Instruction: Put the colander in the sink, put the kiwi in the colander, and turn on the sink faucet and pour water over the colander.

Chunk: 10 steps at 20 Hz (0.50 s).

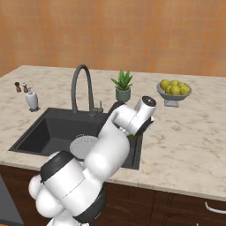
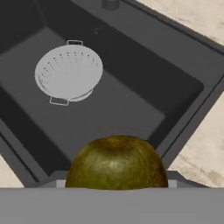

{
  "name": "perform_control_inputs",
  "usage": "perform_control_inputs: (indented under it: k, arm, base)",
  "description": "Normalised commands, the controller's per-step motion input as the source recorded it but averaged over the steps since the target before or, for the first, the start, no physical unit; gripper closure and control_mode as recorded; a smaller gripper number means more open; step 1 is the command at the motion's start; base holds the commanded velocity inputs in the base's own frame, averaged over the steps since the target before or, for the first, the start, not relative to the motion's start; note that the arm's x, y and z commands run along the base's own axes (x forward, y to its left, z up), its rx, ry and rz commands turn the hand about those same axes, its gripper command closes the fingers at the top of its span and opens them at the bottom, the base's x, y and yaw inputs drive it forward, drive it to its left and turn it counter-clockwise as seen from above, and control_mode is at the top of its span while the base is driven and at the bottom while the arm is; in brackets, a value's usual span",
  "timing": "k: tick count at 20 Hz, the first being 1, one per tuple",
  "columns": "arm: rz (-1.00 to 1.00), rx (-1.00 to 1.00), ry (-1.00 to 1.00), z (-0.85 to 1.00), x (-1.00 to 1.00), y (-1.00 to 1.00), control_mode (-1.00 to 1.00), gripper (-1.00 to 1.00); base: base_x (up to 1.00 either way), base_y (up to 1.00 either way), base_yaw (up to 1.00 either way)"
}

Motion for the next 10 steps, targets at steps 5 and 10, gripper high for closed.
perform_control_inputs:
  k: [5, 10]
  arm:
    - [0.22, 0.0, -0.2, -0.02, 0.04, 0.49, -1.0, 1.0]
    - [0.21, -0.01, -0.08, 0.0, 0.19, 0.54, -1.0, 1.0]
  base:
    - [0.0, 0.0, 0.0]
    - [0.0, 0.0, 0.0]
